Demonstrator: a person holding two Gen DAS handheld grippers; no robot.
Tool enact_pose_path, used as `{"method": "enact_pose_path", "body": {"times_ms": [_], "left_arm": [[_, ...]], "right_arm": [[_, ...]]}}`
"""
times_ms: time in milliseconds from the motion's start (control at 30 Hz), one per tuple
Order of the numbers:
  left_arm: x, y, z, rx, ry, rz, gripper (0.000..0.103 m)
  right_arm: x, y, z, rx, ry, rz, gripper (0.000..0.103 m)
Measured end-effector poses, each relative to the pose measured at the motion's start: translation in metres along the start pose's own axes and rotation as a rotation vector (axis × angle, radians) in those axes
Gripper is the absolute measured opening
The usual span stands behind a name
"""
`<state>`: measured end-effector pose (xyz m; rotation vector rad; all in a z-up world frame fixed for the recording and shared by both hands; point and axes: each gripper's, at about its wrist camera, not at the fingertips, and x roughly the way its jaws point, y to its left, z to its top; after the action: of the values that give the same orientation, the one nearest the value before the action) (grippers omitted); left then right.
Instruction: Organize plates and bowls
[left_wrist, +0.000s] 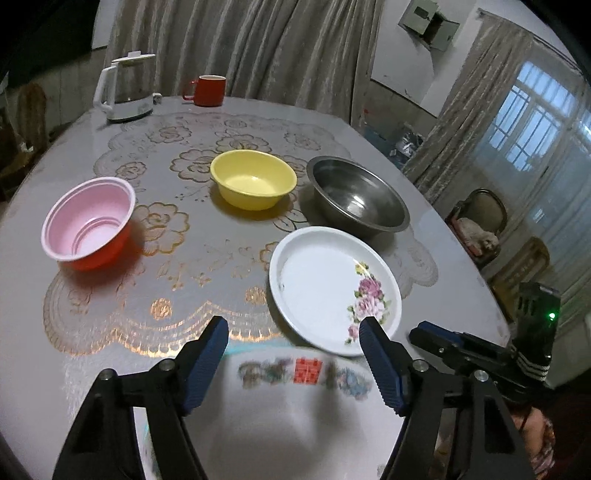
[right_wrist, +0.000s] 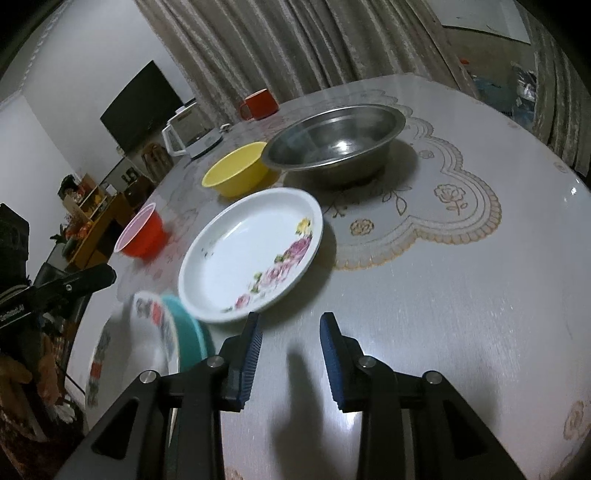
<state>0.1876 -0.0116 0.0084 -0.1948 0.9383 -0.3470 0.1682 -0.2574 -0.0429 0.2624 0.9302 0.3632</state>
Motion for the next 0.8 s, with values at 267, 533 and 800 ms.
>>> {"method": "enact_pose_path", "body": {"times_ms": [267, 533, 800], "left_arm": [[0.038, -0.001, 0.026, -0.012, 0.082, 0.001, 0.069], [0.088, 0.0, 0.038, 0.026, 0.221, 0.03, 0.04], [0.108, -0.001, 0.036, 0.055, 0.286, 0.067, 0.032]], "right_arm": [[0.019, 0.001, 0.017, 0.004, -0.032, -0.002, 0.032], [0.038, -0.003, 0.023, 0.016, -0.027, 0.006, 0.032], [0.049, -0.007, 0.029, 0.037, -0.019, 0.028, 0.028]]}}
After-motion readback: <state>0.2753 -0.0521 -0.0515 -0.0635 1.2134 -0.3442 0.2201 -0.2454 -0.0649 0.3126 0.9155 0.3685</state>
